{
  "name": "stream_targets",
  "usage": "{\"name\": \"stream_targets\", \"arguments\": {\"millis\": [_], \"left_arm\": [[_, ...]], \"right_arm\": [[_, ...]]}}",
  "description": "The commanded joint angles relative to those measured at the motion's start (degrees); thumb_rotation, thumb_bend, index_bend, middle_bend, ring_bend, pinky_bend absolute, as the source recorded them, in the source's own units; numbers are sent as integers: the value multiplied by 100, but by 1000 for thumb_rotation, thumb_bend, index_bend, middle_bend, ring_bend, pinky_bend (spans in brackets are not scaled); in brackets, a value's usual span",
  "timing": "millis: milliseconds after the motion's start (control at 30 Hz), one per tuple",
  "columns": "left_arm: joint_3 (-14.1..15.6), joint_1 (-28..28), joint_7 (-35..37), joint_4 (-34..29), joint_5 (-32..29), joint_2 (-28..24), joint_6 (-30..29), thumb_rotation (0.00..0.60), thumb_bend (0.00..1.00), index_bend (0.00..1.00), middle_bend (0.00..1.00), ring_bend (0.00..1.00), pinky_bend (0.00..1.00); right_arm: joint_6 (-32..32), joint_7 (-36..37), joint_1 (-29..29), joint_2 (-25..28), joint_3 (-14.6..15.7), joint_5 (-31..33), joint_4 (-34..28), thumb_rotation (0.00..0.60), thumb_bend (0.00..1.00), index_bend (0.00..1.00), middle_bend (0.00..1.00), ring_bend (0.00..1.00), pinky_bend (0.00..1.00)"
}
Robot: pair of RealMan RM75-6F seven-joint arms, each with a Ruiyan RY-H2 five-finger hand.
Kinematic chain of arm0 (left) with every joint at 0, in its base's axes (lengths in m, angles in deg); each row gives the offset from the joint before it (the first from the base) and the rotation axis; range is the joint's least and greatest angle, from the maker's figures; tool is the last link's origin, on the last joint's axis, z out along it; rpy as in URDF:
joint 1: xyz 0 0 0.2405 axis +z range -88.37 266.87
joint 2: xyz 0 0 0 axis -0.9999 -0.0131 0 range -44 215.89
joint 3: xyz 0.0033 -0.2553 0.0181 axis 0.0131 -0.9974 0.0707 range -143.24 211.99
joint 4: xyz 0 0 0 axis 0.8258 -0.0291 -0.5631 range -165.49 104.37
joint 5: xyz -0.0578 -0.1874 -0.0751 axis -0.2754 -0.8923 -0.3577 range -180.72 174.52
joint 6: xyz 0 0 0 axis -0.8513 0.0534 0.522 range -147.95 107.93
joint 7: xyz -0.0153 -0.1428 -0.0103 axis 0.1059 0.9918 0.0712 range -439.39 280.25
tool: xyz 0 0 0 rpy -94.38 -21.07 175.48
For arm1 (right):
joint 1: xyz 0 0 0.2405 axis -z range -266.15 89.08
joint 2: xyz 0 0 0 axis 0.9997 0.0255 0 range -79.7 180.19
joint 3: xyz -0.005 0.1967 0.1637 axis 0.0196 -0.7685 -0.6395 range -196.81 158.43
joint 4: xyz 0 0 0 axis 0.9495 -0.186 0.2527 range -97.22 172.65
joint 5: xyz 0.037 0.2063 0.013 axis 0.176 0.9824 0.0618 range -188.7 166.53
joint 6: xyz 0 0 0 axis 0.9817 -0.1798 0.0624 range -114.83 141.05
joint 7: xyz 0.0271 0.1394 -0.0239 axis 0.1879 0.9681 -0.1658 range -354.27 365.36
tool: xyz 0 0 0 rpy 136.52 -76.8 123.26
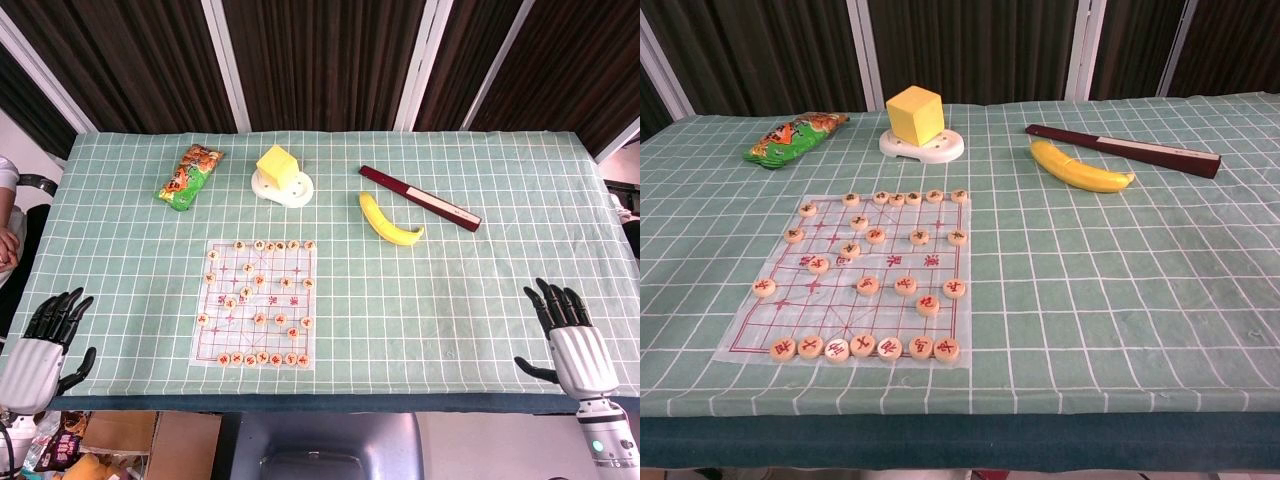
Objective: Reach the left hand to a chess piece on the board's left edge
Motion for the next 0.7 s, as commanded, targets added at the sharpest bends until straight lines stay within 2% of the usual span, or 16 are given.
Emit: {"name": "stream_targets", "arguments": {"millis": [33, 167, 200, 267, 333, 367, 433, 500, 567, 633, 700], "left_arm": [[-5, 7, -32, -50, -65, 38, 202, 600, 441, 0, 0, 0, 100], [-27, -149, 86, -28, -98, 118, 447, 600, 436, 0, 0, 0, 104], [-80, -190, 110, 20, -129, 207, 460, 600, 435, 0, 6, 8, 126], [-246, -296, 41, 178, -219, 500, 468, 600, 434, 0, 82, 101, 252], [-415, -405, -3, 337, -291, 831, 441, 600, 433, 2, 264, 312, 475], [-496, -481, 3, 416, -346, 1040, 469, 600, 433, 10, 334, 390, 551], [-580, -622, -69, 451, -496, 1301, 677, 600, 431, 78, 585, 675, 796], [-675, -732, -240, 500, -609, 1558, 773, 600, 430, 133, 748, 837, 919], [-757, -866, -390, 654, -722, 1893, 895, 600, 429, 213, 922, 974, 995], [-807, -997, -527, 819, -905, 2126, 1150, 600, 429, 276, 991, 1000, 1000], [-874, -1149, -772, 980, -1172, 2340, 1490, 600, 428, 304, 1000, 1000, 1000]], "right_arm": [[0, 57, 2, 47, 33, -55, -22, 600, 217, 0, 0, 0, 0], [84, 108, 45, 73, 43, -89, -27, 600, 217, 0, 0, 0, 0], [103, 99, 52, 70, 45, -100, -20, 600, 217, 0, 0, 0, 0], [119, 68, 64, 61, 62, -130, -14, 600, 217, 0, 0, 0, 0], [115, 65, 61, 61, 74, -156, -19, 600, 217, 0, 0, 0, 0], [108, 79, 54, 67, 77, -169, -26, 600, 217, 0, 0, 0, 0], [101, 81, 46, 65, 62, -154, -22, 600, 217, 0, 0, 0, 0], [85, 69, 40, 58, 45, -118, -19, 600, 217, 0, 0, 0, 0], [39, 68, 23, 58, 33, -78, -12, 600, 217, 0, 0, 0, 0], [-35, 107, -6, 81, 41, -62, -11, 600, 218, 0, 0, 0, 0], [-87, 166, -24, 109, 32, -24, -13, 600, 217, 0, 0, 0, 0]]}}
